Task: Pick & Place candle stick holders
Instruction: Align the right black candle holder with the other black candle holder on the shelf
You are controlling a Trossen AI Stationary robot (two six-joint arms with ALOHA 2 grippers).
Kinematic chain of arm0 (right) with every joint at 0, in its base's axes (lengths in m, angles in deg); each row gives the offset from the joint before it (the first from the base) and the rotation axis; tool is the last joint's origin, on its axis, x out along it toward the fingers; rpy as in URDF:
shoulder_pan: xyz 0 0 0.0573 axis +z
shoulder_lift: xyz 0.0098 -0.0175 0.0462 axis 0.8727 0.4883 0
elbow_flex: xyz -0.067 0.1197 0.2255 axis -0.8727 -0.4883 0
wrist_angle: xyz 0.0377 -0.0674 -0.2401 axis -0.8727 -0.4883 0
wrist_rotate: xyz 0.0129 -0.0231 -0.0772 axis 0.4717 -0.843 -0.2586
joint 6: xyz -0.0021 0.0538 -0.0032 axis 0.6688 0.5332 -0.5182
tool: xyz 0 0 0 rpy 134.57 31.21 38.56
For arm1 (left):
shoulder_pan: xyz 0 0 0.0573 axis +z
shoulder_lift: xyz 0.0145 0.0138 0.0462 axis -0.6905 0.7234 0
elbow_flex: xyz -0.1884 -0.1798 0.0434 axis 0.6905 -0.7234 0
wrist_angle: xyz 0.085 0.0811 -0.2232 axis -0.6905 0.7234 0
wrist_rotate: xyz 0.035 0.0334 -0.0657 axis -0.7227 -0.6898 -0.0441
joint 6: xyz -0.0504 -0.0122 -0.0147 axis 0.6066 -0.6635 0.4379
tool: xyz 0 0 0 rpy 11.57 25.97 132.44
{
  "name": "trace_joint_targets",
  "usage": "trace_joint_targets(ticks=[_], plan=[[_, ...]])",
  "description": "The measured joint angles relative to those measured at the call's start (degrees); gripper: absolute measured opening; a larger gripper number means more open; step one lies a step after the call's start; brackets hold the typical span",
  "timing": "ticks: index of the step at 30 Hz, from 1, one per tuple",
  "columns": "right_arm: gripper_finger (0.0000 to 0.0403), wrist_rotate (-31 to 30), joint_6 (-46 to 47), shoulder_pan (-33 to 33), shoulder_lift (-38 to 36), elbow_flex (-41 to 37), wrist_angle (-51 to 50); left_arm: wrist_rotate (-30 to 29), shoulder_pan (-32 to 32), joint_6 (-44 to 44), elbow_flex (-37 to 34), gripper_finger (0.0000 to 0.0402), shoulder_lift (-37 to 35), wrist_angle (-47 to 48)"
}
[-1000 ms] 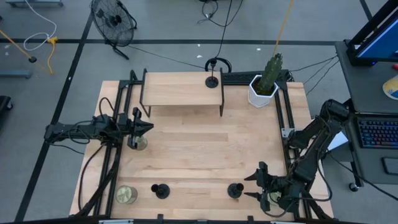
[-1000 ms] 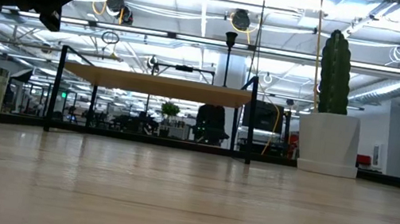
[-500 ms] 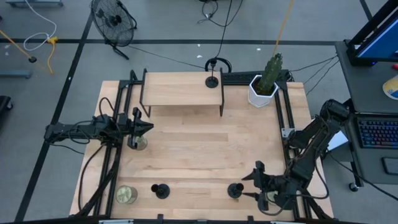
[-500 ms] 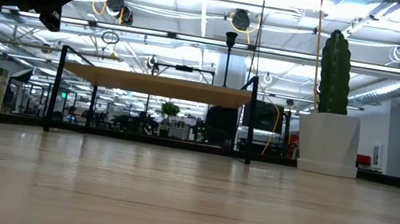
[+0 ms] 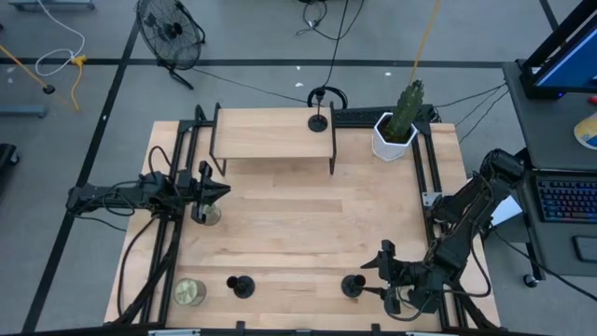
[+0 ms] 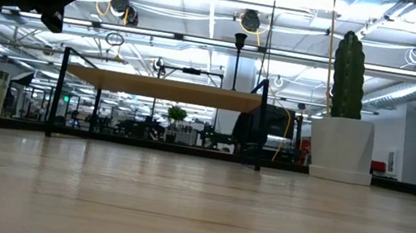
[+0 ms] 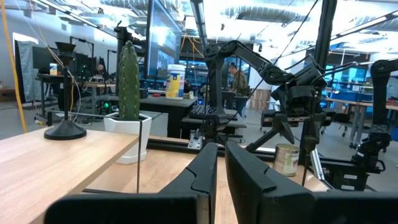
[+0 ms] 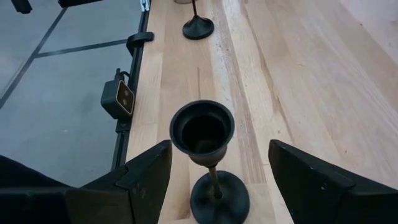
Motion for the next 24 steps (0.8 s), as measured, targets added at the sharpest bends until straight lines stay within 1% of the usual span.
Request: trace_joint_targets(ticks=[7, 13, 22, 24], plan=[[0.0263, 0.1, -0.3, -1.3, 0.1, 0.0, 0.0, 0.0, 0.0, 0.0, 0.0, 0.0037, 0.0, 0.0], [0.0263, 2.9, -1.5, -2.9, 0.1, 0.0, 0.7, 0.0, 0.0, 0.0, 0.0, 0.0037, 0.0, 0.0], [0.0263, 3.2, -4.3, -3.0, 0.1, 0.0, 3.9, 0.0, 0.0, 0.0, 0.0, 0.0037, 0.0, 0.0], [0.0263, 4.5, -4.2, -3.0, 0.1, 0.0, 3.9, 0.0, 0.0, 0.0, 0.0, 0.0037, 0.0, 0.0]])
